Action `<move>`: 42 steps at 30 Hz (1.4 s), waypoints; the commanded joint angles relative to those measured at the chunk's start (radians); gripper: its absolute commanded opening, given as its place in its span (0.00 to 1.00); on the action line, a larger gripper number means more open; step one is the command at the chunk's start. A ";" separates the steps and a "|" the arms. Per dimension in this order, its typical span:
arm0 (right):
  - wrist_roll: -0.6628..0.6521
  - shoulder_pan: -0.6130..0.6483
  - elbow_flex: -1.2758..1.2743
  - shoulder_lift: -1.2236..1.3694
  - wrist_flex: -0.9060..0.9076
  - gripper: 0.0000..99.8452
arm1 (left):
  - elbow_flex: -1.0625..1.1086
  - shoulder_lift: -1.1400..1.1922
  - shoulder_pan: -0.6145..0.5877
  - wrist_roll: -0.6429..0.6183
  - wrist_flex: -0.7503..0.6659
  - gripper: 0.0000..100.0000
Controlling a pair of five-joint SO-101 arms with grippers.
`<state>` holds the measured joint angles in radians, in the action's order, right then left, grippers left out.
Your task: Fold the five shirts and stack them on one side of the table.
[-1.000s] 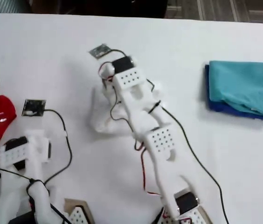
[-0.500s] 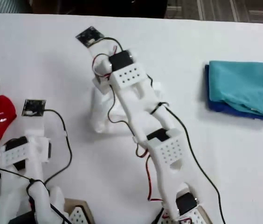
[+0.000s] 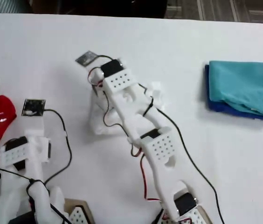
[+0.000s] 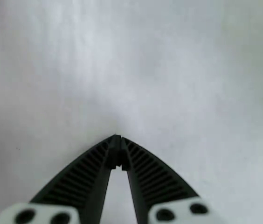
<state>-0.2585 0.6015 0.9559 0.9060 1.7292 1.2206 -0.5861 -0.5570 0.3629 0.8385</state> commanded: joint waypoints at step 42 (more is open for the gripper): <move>-0.003 -0.249 -0.862 -0.585 -0.248 0.02 | 0.013 -0.025 -0.003 -0.008 -0.018 0.03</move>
<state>-0.2739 0.3836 0.1151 0.2923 1.4945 1.2359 -0.5892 -0.5554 0.3629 0.8324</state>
